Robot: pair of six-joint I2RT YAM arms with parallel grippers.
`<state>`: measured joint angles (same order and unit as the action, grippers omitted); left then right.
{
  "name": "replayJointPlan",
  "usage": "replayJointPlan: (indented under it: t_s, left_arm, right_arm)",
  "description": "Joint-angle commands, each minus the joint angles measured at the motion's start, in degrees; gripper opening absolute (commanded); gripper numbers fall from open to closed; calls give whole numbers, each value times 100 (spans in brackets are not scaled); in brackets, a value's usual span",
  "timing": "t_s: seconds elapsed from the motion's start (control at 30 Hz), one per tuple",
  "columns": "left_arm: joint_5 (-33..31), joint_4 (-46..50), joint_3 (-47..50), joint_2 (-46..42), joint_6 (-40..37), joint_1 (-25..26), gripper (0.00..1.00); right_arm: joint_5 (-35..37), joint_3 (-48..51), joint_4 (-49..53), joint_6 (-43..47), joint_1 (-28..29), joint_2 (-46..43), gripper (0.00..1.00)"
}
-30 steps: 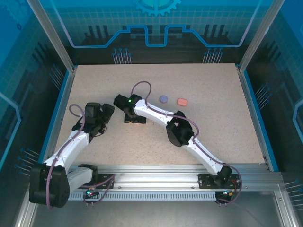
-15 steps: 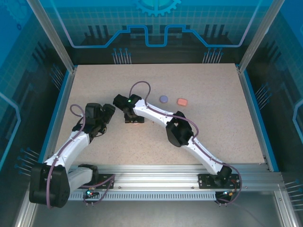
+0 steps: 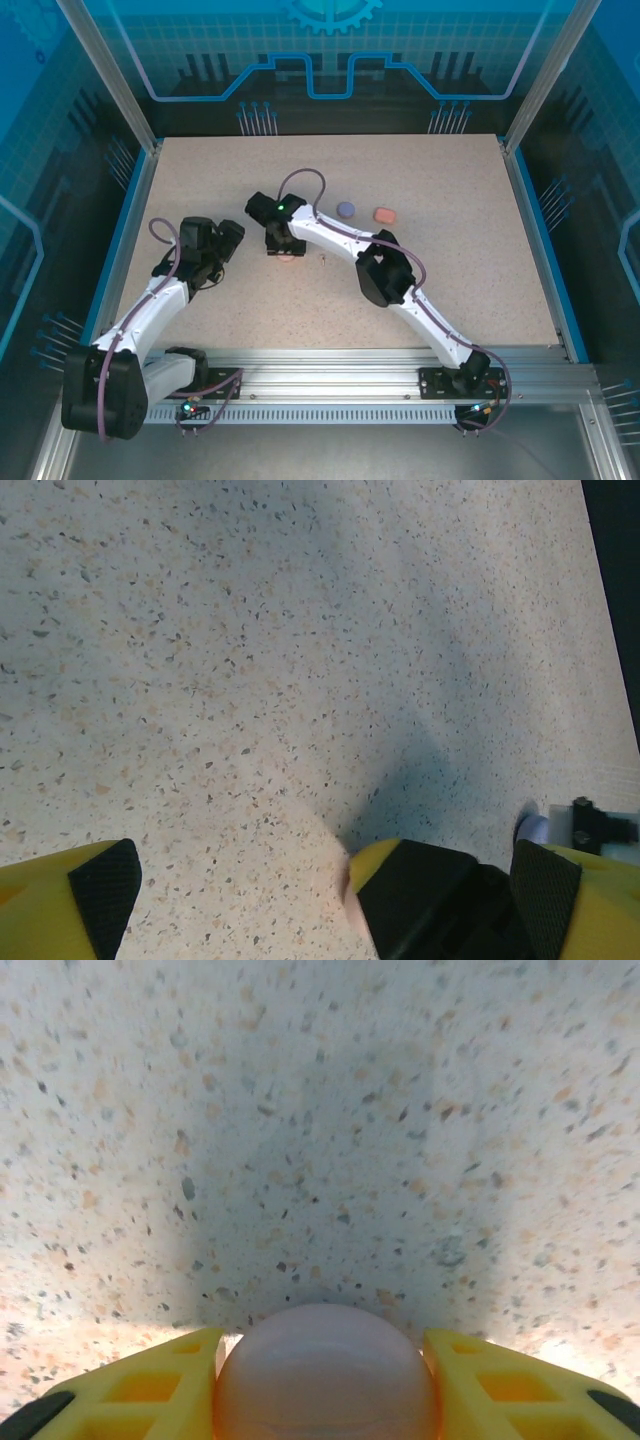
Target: Insert wireless bluetooth earbuds into charging case
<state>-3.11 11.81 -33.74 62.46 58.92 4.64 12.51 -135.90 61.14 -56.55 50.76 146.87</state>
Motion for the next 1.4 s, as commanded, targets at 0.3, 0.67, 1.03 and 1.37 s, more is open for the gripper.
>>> replayJointPlan:
  t_s: [0.3,0.67,1.03,1.37]
  left_arm:
    - [1337,-2126,396,276,-455,-34,99]
    - [2275,-5487,840,1313,-1279,772,99]
    - [2278,-6325,452,2160,-1295,1447,97]
    - [2188,-6676,162,2739,-1165,1747,97]
  right_arm:
    - [-429,1259,-929,-543,-892,-1852,40]
    - [-662,3301,-2018,-2329,-1498,-3411,40]
    - [-428,4319,-2256,-3605,-1397,-4054,40]
    - [-309,4256,-2238,-3740,-1179,-4056,40]
